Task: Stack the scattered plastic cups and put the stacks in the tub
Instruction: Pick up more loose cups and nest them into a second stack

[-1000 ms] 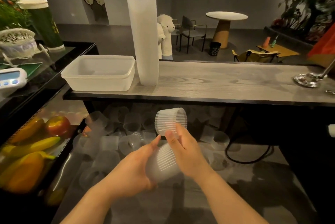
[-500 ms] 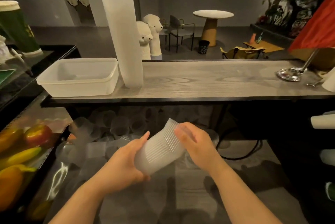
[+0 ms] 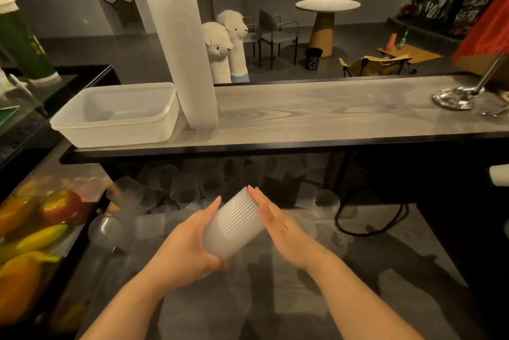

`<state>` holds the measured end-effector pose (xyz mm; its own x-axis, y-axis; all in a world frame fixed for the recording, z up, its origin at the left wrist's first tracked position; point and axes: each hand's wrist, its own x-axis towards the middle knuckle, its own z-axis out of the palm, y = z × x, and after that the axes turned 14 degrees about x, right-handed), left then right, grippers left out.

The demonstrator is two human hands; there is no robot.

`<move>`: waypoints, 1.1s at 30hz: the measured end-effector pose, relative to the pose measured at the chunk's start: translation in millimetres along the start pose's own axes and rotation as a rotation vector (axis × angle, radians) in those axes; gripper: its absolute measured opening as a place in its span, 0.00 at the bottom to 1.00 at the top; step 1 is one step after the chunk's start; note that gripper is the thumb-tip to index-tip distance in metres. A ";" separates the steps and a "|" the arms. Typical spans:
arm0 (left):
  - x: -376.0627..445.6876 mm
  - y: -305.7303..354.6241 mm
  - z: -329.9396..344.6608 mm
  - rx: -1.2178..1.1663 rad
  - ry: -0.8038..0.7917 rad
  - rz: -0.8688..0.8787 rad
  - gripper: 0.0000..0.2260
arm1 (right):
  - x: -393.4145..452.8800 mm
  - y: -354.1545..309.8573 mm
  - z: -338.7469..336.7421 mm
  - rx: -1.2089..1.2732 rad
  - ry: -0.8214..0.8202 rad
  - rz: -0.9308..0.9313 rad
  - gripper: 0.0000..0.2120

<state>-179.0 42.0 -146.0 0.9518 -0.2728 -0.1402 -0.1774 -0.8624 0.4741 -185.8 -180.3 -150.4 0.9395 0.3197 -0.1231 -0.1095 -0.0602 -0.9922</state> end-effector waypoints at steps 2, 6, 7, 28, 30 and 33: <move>-2.5 -5.1 4.6 -0.003 -0.022 -0.033 0.55 | 5.4 14.8 -9.8 0.112 0.080 0.043 0.26; -10.2 -16.2 11.1 -0.041 -0.039 -0.092 0.54 | 21.1 84.2 -44.2 -0.454 0.495 0.362 0.17; -11.4 -20.0 11.2 -0.045 -0.033 -0.101 0.54 | 21.5 99.8 -51.1 -0.537 0.516 0.480 0.16; -13.3 -34.2 8.7 -0.056 -0.121 -0.077 0.52 | 23.6 12.2 -13.8 0.076 0.073 0.037 0.11; -16.6 -37.6 7.8 -0.070 -0.112 -0.080 0.52 | 27.9 1.5 -1.4 0.017 0.049 0.003 0.11; -23.2 -43.0 5.2 -0.090 -0.073 -0.092 0.53 | 41.0 -7.2 14.1 -0.098 0.103 -0.055 0.17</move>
<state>-194.8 83.2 -167.6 0.9416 -0.2279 -0.2479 -0.0641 -0.8441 0.5323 -151.1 -153.4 -148.6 0.9721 0.2265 -0.0604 -0.0291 -0.1392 -0.9898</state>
